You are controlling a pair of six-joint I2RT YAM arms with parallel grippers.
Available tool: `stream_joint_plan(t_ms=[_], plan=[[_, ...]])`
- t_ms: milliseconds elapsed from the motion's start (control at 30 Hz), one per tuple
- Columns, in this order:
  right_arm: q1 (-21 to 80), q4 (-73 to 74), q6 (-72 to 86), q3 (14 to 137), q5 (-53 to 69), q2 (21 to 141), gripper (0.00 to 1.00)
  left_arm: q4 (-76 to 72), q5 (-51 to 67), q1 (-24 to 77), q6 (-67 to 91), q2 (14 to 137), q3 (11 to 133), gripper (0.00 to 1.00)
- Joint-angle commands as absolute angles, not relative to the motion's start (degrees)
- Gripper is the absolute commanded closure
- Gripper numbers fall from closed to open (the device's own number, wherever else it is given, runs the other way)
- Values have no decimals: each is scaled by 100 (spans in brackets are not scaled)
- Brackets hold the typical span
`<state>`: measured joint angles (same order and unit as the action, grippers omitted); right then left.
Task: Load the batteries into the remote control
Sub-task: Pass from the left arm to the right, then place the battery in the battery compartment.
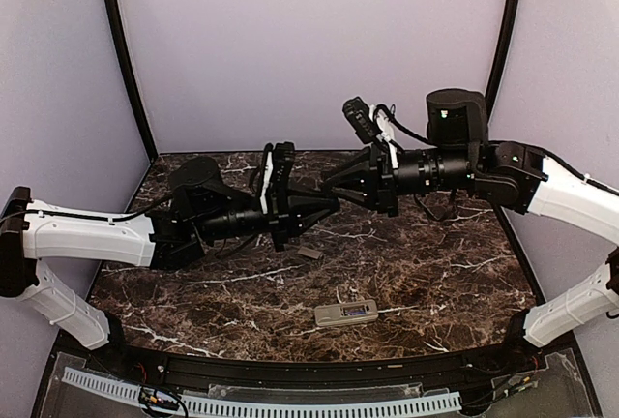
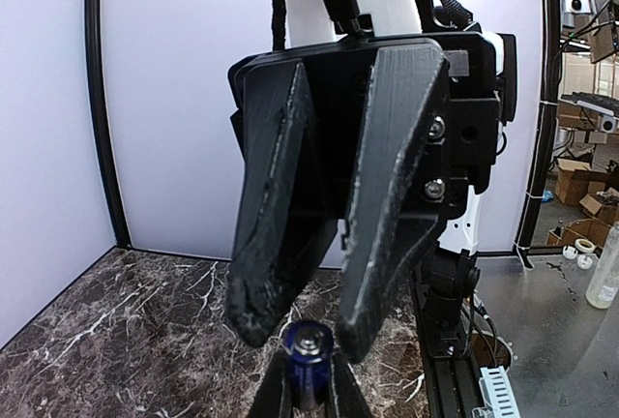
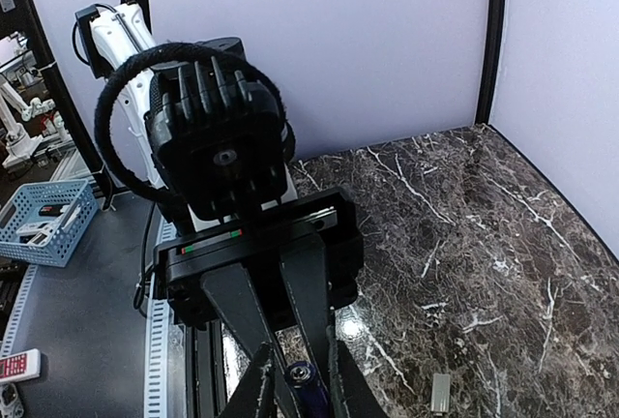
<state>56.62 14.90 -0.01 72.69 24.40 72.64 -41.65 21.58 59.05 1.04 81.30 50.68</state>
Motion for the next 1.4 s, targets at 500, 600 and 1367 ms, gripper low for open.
stream_joint_plan(t_ms=[500,600,1367], plan=[[5727,1632,0,7233,2355,7336,100,-4027,2191,5944,35,8058,5175,100],[5726,1634,0,7233,2370,7315,100,-3928,2180,5942,35,8066,5169,90],[4852,1788,-2664,5284,3234,8093,100,-428,1185,6588,-1419,9543,4880,20]])
